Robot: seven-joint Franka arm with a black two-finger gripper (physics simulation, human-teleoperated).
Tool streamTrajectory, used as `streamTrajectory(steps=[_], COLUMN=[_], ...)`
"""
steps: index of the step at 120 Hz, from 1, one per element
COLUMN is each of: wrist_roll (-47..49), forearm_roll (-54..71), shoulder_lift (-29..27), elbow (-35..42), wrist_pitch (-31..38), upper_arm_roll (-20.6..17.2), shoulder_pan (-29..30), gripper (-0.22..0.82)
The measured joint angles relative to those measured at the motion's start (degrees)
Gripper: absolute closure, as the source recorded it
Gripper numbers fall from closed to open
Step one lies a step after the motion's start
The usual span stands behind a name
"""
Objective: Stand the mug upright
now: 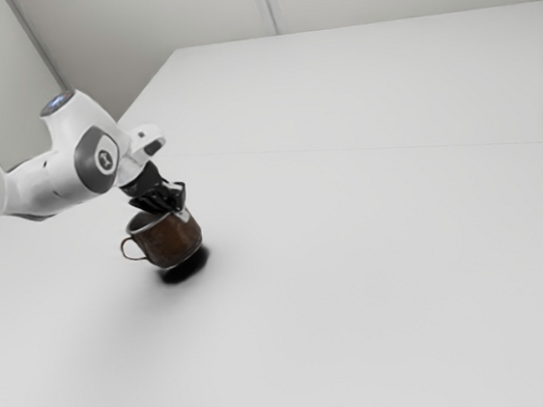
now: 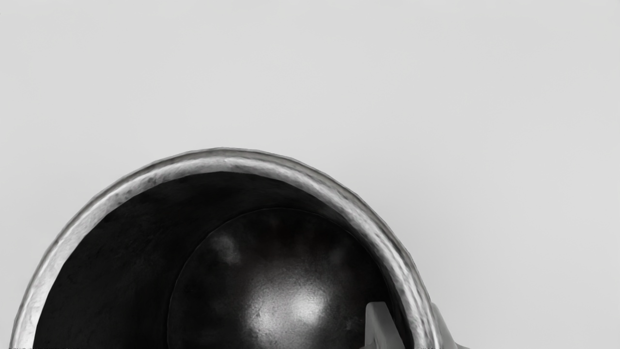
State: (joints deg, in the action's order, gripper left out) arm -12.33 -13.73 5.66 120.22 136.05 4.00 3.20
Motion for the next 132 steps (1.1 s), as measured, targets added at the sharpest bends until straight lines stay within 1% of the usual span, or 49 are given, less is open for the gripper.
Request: streamTrajectory(steps=[17,40,56,62,70,80,92,104,115,132], wrist_roll=[3.1,6.4,7.2,7.4,7.7,8.0,8.4,8.6,8.8,9.1], forearm_roll=[-0.7,-1.1,-1.4,-1.4,-0.9,1.2,3.6,6.4,10.6,14.8], shoulder_lift=[0.6,2.5,2.2,1.6,0.1,-1.7,-3.8,-4.7,-4.9,-4.9], elbow=[1.4,1.8,1.7,1.7,1.6,1.6,0.0,-2.4,-6.1,-14.4], wrist_pitch=[5.5,8.8,9.1,8.8,8.1,7.1,4.6,-0.4,-5.9,-14.4], upper_arm_roll=[-0.3,-0.4,-0.6,-0.6,-0.6,-0.6,-0.3,0.2,0.2,0.2], shoulder_pan=[-0.9,-1.1,-1.3,-1.3,-1.3,-1.9,-3.7,-5.4,-6.4,-7.5], gripper=[0.77,0.77,0.47,0.37,0.27,0.18,0.11,0.07,0.05,0.02])
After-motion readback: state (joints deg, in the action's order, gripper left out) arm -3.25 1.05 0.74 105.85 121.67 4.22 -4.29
